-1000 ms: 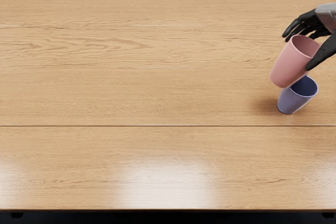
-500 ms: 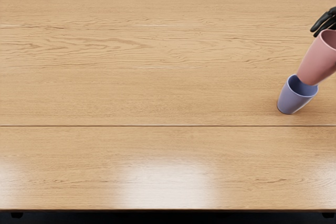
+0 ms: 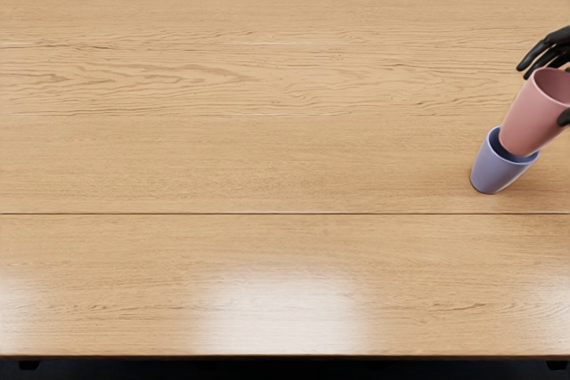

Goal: Pick up cup and place in cup with right hand

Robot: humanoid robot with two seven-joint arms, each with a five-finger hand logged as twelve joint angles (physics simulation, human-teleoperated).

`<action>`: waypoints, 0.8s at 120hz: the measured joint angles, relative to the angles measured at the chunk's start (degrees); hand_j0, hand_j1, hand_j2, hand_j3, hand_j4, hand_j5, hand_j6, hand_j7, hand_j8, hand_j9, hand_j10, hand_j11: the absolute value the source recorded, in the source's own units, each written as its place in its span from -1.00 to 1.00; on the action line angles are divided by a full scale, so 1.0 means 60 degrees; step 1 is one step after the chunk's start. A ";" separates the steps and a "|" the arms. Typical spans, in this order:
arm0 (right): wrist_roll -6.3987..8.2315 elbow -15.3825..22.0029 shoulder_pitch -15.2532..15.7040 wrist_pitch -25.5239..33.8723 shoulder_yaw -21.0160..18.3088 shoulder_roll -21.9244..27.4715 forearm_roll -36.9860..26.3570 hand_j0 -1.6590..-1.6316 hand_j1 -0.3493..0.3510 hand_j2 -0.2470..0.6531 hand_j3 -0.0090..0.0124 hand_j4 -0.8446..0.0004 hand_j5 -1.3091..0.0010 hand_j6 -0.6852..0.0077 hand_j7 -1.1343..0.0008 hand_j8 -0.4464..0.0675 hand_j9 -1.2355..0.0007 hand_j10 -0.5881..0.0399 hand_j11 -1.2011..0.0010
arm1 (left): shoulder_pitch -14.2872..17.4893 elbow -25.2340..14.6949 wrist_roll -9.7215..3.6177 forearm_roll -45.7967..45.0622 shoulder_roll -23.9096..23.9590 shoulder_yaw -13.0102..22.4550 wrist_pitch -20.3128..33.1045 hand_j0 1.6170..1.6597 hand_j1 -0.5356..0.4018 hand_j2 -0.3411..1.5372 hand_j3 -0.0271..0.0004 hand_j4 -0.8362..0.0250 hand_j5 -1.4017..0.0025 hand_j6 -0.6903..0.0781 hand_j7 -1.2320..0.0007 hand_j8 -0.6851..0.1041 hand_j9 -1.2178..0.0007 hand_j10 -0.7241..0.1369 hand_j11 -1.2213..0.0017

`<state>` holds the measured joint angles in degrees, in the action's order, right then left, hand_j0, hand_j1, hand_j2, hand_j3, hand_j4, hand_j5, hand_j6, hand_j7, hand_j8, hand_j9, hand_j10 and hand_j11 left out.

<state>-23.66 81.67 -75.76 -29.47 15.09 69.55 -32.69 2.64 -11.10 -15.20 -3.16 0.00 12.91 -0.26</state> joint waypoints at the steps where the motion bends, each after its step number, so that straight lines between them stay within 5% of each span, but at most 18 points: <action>1: 0.0000 0.0000 0.0010 0.0004 0.0000 -0.0003 -0.0001 -0.71 0.19 -0.29 -0.18 -0.14 0.02 -0.26 -0.12 -0.42 -0.03 -0.24 -0.06 | 0.0000 0.0000 0.0000 0.0000 0.0000 0.0000 0.0000 0.92 0.84 -0.63 0.96 0.90 0.96 0.75 0.96 0.69 0.96 0.64 0.96; 96: 0.0002 -0.0469 0.0375 0.0408 -0.0061 -0.0482 -0.0551 -0.74 0.20 -0.28 -0.15 -0.11 0.05 -0.28 -0.09 -0.45 -0.01 -0.27 -0.03 | 0.0000 -0.0001 0.0000 0.0000 0.0000 0.0000 0.0000 0.92 0.84 -0.63 0.96 0.90 0.96 0.75 0.96 0.69 0.96 0.64 0.96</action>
<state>-23.65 78.86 -73.50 -27.03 14.72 66.66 -36.00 2.64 -11.10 -15.20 -3.16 0.00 12.91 -0.26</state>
